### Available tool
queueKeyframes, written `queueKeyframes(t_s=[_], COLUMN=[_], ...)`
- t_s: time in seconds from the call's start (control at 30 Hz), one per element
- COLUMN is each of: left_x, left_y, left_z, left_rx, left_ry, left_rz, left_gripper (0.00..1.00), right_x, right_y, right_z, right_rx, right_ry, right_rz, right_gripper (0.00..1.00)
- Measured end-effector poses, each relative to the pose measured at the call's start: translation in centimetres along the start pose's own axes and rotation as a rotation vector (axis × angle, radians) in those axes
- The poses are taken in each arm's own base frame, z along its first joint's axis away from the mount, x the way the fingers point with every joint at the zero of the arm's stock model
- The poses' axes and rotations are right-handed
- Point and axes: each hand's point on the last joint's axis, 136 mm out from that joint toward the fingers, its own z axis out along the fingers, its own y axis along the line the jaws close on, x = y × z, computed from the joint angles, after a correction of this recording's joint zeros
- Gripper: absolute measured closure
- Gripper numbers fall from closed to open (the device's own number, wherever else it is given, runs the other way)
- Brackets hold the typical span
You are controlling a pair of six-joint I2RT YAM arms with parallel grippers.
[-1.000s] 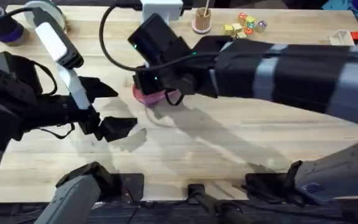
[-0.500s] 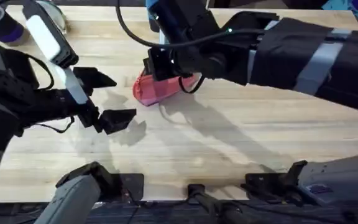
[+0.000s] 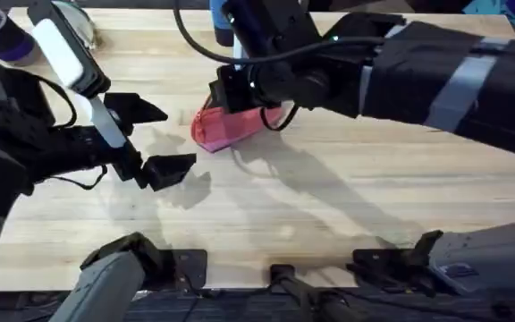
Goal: Unzip the bag, pick up the pens from the table one at a time and place them inside, then zip the bag closed.
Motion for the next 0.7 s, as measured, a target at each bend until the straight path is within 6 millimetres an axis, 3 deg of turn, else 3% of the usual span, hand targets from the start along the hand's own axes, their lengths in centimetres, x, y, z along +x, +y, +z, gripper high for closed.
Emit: queueKeyframes(t_s=[0.23, 0.33, 0.43, 0.53, 0.57, 0.63, 0.67, 0.7], left_x=[0.0, 0.0, 0.0, 0.2, 0.2, 0.4, 0.4, 0.5], left_y=[0.0, 0.0, 0.0, 0.1, 0.1, 0.1, 0.1, 0.2], left_z=[0.0, 0.0, 0.0, 0.0, 0.0, 0.0, 0.0, 0.0], left_rx=[-0.001, -0.001, -0.001, -0.003, -0.004, -0.008, -0.008, -0.009], left_ry=[0.001, 0.002, 0.002, 0.009, 0.013, 0.023, 0.026, 0.027], left_rz=[0.000, 0.000, 0.000, 0.000, 0.000, -0.001, -0.001, -0.001], left_gripper=[0.007, 0.008, 0.006, 0.006, 0.006, 0.006, 0.006, 0.006], right_x=[1.4, 1.8, 2.4, 3.1, 3.2, 3.5, 3.7, 3.9], right_y=[0.6, 1.2, 1.6, 1.9, 2.1, 2.5, 2.8, 3.1], right_z=[-0.1, -0.1, -0.1, -0.2, -0.2, -0.3, -0.3, -0.3], right_rx=[0.002, -0.006, -0.008, -0.010, -0.012, -0.019, -0.023, -0.027], right_ry=[0.042, 0.050, 0.065, 0.085, 0.088, 0.092, 0.094, 0.098], right_rz=[-0.020, -0.036, -0.047, -0.057, -0.063, -0.071, -0.080, -0.085], right_gripper=[0.969, 0.749, 0.663, 0.484, 0.396, 0.129, 0.038, 0.012])
